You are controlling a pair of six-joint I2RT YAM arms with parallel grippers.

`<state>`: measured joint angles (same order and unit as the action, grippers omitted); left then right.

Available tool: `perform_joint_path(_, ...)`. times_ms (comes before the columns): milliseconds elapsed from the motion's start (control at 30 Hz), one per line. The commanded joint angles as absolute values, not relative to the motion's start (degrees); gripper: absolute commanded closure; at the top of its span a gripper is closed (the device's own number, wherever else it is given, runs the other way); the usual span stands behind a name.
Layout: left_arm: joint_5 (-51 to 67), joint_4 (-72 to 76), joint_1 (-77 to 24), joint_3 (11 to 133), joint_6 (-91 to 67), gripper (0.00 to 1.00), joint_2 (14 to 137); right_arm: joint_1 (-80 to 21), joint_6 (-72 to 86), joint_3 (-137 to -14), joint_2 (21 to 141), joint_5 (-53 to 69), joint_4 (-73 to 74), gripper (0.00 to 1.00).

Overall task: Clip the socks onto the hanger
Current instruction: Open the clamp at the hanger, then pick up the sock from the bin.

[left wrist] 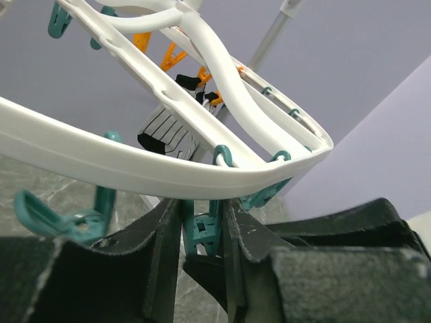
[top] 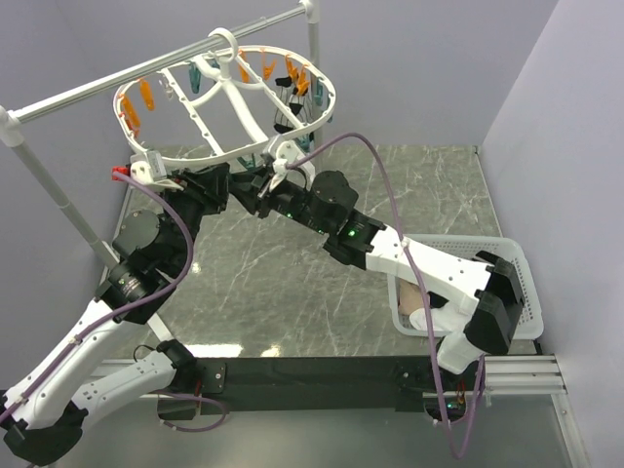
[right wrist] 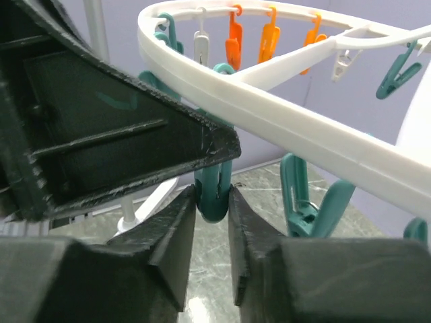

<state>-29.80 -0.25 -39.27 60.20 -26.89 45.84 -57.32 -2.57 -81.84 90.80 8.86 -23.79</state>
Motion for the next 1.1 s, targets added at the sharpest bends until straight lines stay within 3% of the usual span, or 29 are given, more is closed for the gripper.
perform_joint_path(0,-32.17,2.02,-38.85,60.29,-27.16,0.78,45.88,-57.22,-4.3,-79.81,84.29,13.09,-23.65,0.65)
perform_joint_path(33,-32.08,2.02,-38.85,60.38,-27.25,0.78,45.79,-57.04,-4.74,-79.46,83.16,13.97,-22.77,0.54)
perform_joint_path(133,-32.34,2.63,-38.85,59.77,-27.77,0.78,45.79,-56.34,-6.68,-78.75,81.05,16.78,-16.8,0.39)
perform_joint_path(233,-32.52,3.16,-38.76,59.41,-28.3,0.78,45.79,-55.46,-8.17,-77.0,78.59,17.14,-12.84,0.33)
perform_joint_path(600,-28.05,6.32,-38.85,57.04,-26.11,0.77,45.62,-44.58,4.64,-69.27,70.32,17.5,-6.94,0.31)
perform_joint_path(867,-26.11,6.59,-38.85,55.37,-25.05,0.77,44.56,-37.36,17.83,-55.58,56.18,-13.56,2.95,0.21)
perform_joint_path(1067,-24.26,6.42,-38.85,56.86,-23.03,0.77,45.44,-28.48,26.97,-48.26,42.81,-26.35,15.34,0.13)
